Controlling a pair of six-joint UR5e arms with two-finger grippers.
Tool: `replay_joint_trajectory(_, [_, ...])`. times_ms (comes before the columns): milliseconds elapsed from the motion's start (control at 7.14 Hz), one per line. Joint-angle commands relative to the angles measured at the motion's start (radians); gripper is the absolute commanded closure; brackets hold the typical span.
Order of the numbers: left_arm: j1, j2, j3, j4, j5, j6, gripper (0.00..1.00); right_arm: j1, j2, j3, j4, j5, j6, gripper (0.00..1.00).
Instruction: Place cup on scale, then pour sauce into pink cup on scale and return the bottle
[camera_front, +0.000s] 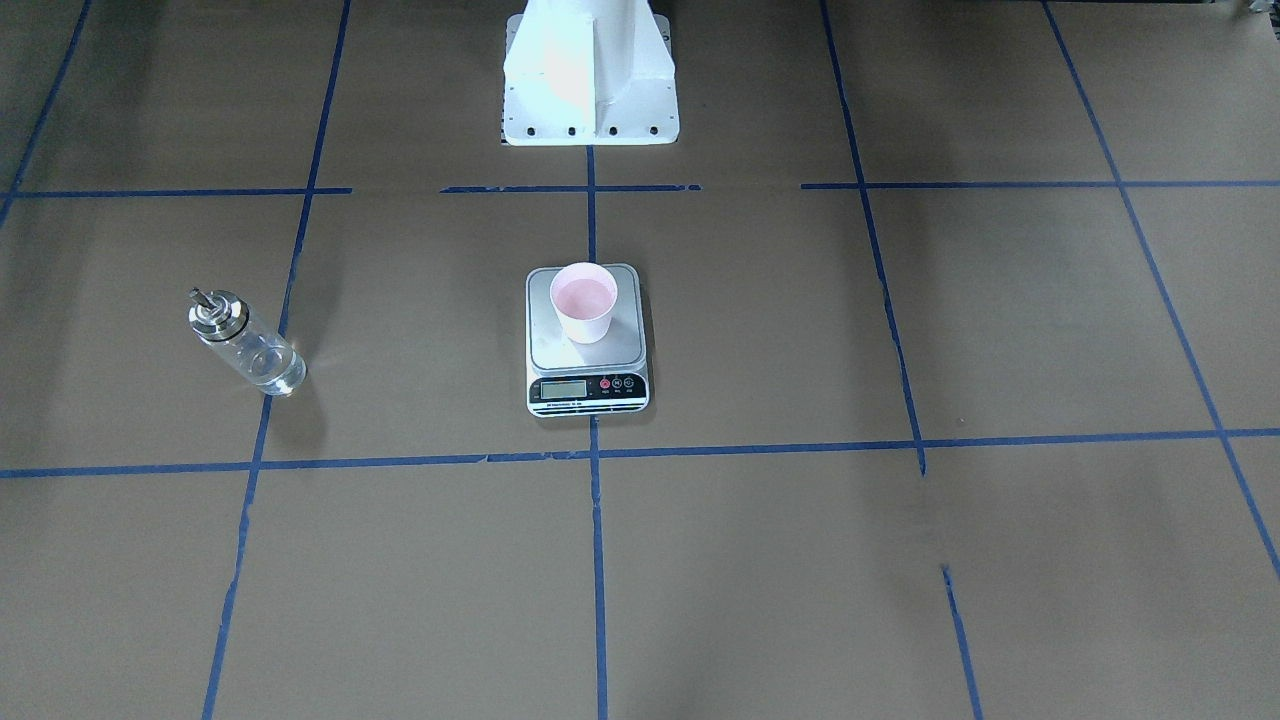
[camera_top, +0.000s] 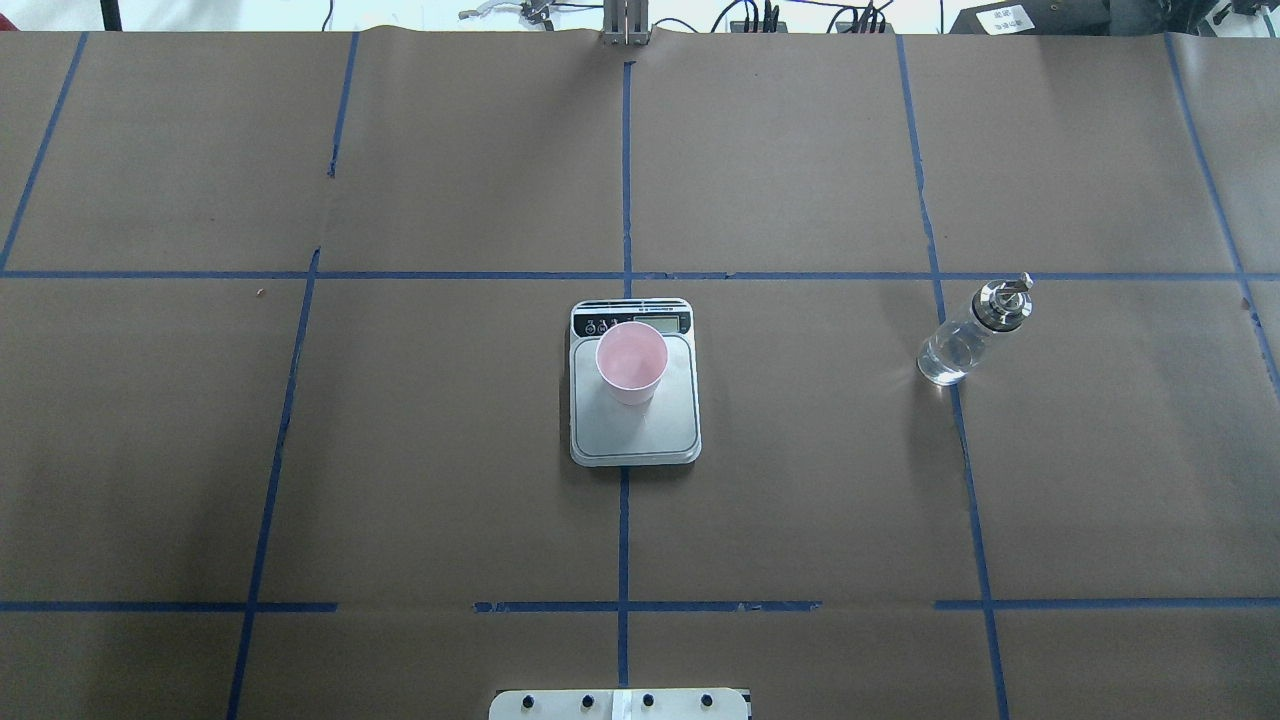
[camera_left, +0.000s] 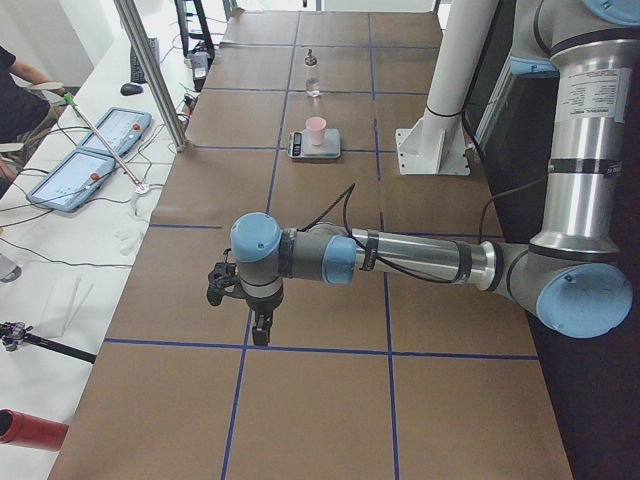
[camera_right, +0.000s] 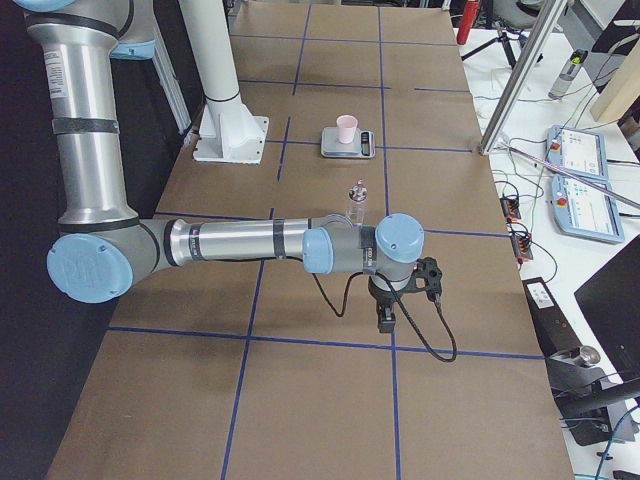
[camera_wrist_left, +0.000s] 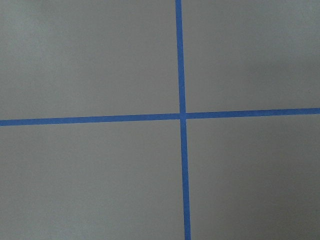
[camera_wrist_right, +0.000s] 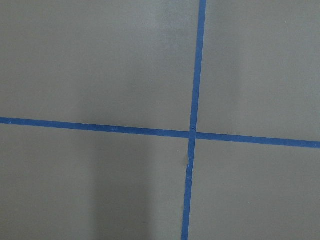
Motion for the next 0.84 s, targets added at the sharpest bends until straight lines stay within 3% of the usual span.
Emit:
replay_joint_trajectory(0, [0.0, 0.0, 0.004, 0.0, 0.0, 0.0, 0.0, 0.0, 0.0, 0.001, 0.0, 0.0, 0.0, 0.0])
replay_joint_trajectory(701, [-0.006, 0.018, 0.01, 0.0, 0.002, 0.005, 0.0, 0.0, 0.0, 0.0, 0.003, 0.0, -0.002, 0.0])
